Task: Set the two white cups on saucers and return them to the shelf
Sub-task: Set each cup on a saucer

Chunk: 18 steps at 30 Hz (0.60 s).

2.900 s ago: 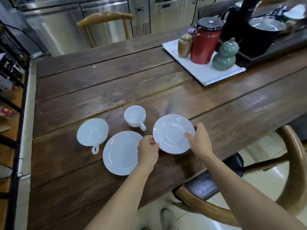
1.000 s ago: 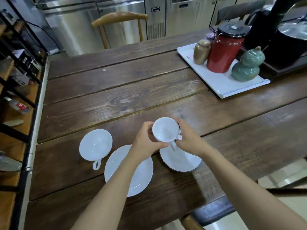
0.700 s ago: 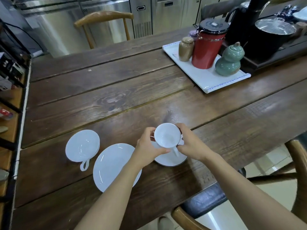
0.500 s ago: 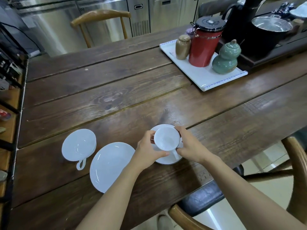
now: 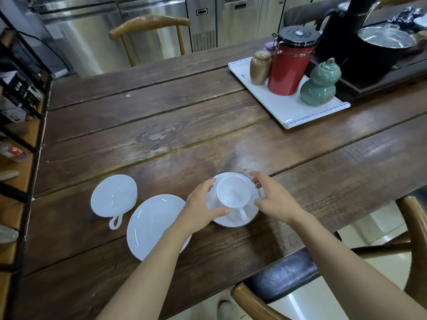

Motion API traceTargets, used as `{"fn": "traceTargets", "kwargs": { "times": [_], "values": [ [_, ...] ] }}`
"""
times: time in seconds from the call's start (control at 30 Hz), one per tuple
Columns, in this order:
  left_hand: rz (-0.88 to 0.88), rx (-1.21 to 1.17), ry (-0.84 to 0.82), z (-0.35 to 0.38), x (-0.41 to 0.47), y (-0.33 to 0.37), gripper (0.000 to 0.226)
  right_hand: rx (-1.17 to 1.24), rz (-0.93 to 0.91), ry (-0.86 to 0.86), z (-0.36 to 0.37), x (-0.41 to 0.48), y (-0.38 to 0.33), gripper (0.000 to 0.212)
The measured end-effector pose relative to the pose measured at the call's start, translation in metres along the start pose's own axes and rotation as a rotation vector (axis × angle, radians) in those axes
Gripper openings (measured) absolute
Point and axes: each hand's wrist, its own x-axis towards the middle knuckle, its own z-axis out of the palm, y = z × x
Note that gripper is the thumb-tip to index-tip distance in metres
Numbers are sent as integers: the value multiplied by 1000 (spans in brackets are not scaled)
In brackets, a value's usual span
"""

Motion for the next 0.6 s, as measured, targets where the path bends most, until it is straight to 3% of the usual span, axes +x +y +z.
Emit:
{"fn": "traceTargets", "kwargs": {
  "times": [0.1,0.3,0.6],
  "values": [
    [10,9,73,-15,-8,-1,79,2,-70,57,-7,0,-13,58],
    [-19,43,243,-58,-33,-12,78,-107,-292,1,13,22,-58,70],
    [-169,-9,439,-137,-66,-67,82,-226,-326,-190,79,49,-136,83]
  ]
}}
